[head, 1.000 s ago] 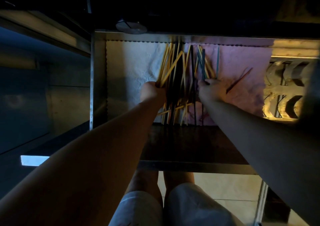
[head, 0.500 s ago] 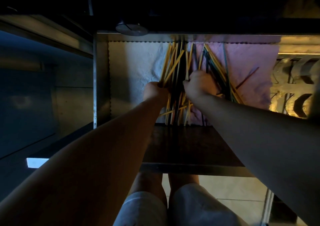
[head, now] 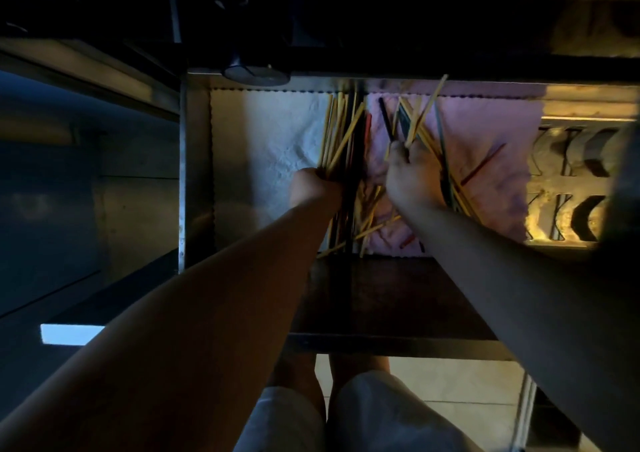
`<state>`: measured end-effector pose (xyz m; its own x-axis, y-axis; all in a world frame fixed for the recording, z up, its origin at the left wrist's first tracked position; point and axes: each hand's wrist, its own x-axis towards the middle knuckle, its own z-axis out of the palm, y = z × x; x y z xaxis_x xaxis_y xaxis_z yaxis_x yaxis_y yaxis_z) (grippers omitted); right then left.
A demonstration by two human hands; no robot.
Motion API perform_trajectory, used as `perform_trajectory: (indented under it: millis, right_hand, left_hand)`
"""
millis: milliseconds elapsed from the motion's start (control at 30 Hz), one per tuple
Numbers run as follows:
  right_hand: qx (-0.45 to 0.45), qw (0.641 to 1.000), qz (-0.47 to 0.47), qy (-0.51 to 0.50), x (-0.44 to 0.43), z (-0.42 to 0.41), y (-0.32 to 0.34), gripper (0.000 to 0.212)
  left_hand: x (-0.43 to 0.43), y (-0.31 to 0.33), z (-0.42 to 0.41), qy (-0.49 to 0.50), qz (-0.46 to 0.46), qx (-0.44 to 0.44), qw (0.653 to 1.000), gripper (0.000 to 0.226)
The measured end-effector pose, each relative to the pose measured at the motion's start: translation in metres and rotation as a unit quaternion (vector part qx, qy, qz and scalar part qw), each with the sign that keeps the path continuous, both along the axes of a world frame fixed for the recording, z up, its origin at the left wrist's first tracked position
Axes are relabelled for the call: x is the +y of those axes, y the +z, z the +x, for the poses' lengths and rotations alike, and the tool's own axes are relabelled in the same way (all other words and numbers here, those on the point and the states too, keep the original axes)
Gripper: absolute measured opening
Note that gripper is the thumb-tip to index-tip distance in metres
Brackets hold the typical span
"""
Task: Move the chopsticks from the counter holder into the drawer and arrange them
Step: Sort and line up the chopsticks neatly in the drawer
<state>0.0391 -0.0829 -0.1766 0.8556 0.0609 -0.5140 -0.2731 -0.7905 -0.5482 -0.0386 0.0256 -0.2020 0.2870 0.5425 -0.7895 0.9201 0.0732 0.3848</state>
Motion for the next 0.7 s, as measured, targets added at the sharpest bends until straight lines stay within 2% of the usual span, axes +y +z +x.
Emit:
perform_trajectory:
  millis: [67,167,300,433,600,700]
  right_hand:
    - [0.034,0.993,0.096,-0.066,-0.002,-0.002,0.006,0.028]
    - [0.063,0.95,0.248,-0.177,-0.002,-0.004,0.02,0.028]
    - [0.046,0.923,0.311,-0.222,-0.001,-0.002,0.03,0.032]
    - [0.067,0.918,0.313,-0.233,-0.002,-0.002,0.027,0.034]
    - [0.114,0.947,0.201,-0.224,-0.004,0.0,0.013,0.021]
    - [0.15,0.952,0.152,-0.219,-0.007,-0.002,0.009,0.03]
  left_hand:
    - [-0.004,-0.002,0.003,0.001,0.001,0.022,1.0,0.02]
    - [-0.006,-0.005,0.004,0.015,-0.011,0.036,0.999,0.024]
    - [0.0,-0.005,0.0,0.052,-0.042,0.009,0.998,0.027]
    - [0.011,0.003,-0.008,0.083,-0.079,-0.016,0.993,0.026]
    - [0.017,0.016,-0.018,0.06,-0.083,-0.061,0.993,0.008]
    - [0.014,0.023,-0.019,0.047,-0.07,-0.08,0.993,0.011]
